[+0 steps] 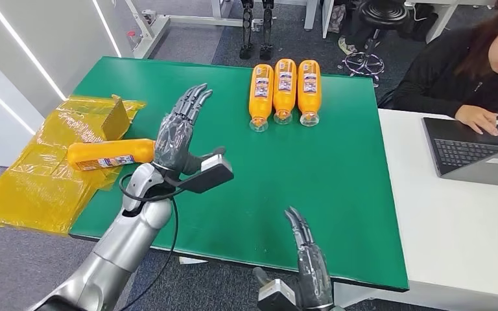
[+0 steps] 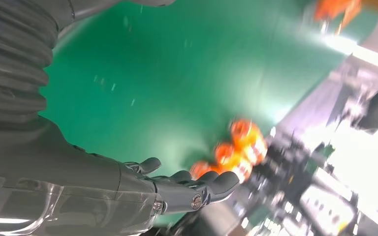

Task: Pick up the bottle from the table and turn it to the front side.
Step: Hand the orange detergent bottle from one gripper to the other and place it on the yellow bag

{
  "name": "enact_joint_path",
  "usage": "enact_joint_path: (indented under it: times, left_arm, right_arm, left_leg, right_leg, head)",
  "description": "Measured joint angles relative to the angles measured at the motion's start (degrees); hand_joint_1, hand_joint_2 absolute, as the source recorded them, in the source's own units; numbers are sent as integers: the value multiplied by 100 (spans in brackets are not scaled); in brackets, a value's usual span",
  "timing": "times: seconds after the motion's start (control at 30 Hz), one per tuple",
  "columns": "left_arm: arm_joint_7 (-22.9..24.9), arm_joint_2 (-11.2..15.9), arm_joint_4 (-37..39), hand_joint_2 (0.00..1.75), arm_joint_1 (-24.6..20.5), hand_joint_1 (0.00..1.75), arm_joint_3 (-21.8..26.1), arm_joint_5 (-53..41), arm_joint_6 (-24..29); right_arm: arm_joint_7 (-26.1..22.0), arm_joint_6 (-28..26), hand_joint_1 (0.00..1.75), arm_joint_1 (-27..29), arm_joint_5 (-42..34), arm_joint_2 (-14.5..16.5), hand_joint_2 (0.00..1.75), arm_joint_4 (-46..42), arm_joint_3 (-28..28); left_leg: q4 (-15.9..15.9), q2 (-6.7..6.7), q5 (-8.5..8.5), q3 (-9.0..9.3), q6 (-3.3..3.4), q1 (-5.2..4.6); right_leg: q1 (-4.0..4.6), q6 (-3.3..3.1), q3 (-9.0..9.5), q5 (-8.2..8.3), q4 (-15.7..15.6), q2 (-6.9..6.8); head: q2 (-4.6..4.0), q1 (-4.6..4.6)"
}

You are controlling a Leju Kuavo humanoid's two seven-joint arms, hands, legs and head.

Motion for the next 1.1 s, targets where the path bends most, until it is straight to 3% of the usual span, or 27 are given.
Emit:
enact_joint_path:
  times: [0.13, 0.3, 0.53, 0.73, 0.87, 1.1]
  left_arm:
    - [-611, 62, -1410, 175, 707, 0, -260, 1438, -865]
    - [-1139, 150, -2487, 175, 1282, 0, -375, 2950, -1853]
    - [-1586, 192, -3207, 175, 1898, 0, -364, 4351, -2966]
    - [-1582, 121, -3352, 175, 2263, 0, -344, 5286, -3882]
    - [-1475, 21, -3334, 175, 2389, 0, -344, 5606, -4101]
    - [-1450, -103, -3110, 175, 2478, 0, -354, 5236, -3643]
  right_arm:
    - [-159, -342, 0, 80, -185, -254, 175, -212, -456]
    - [-270, -541, 0, 260, -136, -493, 175, -708, -1035]
    - [-652, -433, 0, 587, -394, -585, 175, -1656, -1464]
    - [-1228, 228, 0, 605, -1495, -618, 175, -2311, -1555]
    - [-1527, 338, 0, 640, -1474, -509, 175, -2646, -1543]
    - [-1729, 72, 0, 692, -1248, -139, 175, -2825, -1175]
  left_leg:
    - [0, 1, -5, 0, 4, -1]
    - [0, -1, -6, 1, 5, -1]
    - [-2, 0, -6, 2, 4, 1]
    - [-2, -1, -6, 1, 5, 1]
    - [-2, -1, -6, 2, 5, 1]
    - [-3, 0, -6, 3, 4, 2]
  right_leg:
    - [0, 2, 0, -1, -3, 0]
    - [-1, 2, 3, -1, -4, -4]
    - [1, 0, 2, -3, -2, -3]
    - [1, 0, 3, -4, -2, -4]
    - [1, 1, 4, -4, -2, -5]
    - [2, 0, 3, -4, -1, -4]
  head:
    - [0, 1]
    - [0, 1]
    - [0, -1]
    - [0, 1]
    - [0, 1]
    - [0, 1]
